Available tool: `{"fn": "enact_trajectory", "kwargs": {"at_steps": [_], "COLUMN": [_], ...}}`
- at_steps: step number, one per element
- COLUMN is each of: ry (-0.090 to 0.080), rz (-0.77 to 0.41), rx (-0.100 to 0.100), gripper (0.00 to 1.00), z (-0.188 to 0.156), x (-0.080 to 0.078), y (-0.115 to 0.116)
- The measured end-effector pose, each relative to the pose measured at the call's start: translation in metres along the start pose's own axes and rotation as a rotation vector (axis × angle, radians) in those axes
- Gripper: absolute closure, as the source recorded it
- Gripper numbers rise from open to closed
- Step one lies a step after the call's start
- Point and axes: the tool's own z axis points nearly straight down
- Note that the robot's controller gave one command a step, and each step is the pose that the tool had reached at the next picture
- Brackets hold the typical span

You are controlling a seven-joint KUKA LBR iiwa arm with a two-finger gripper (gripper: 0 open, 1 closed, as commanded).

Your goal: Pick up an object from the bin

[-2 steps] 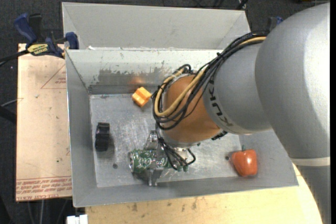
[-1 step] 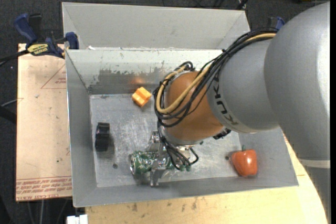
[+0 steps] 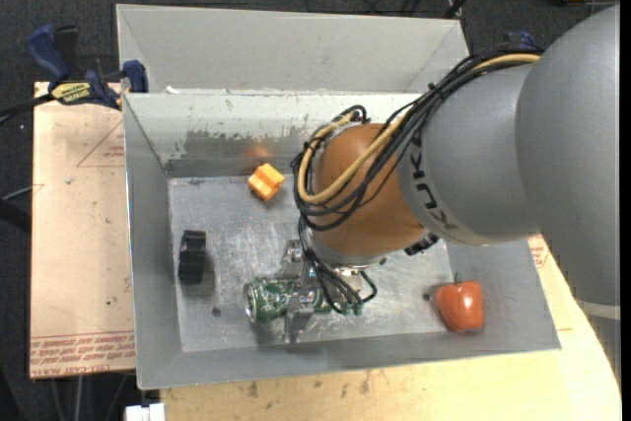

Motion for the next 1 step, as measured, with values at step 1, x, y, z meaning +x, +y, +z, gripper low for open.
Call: {"fn": "enact_trajectory", "kwargs": {"at_steps": [1], "ry": [0.001], "rz": [0.000], "rx": [0.000], "gripper": [1.00], "z": [-0.0121], "x": [-0.0006], "y": [0.0000]}}
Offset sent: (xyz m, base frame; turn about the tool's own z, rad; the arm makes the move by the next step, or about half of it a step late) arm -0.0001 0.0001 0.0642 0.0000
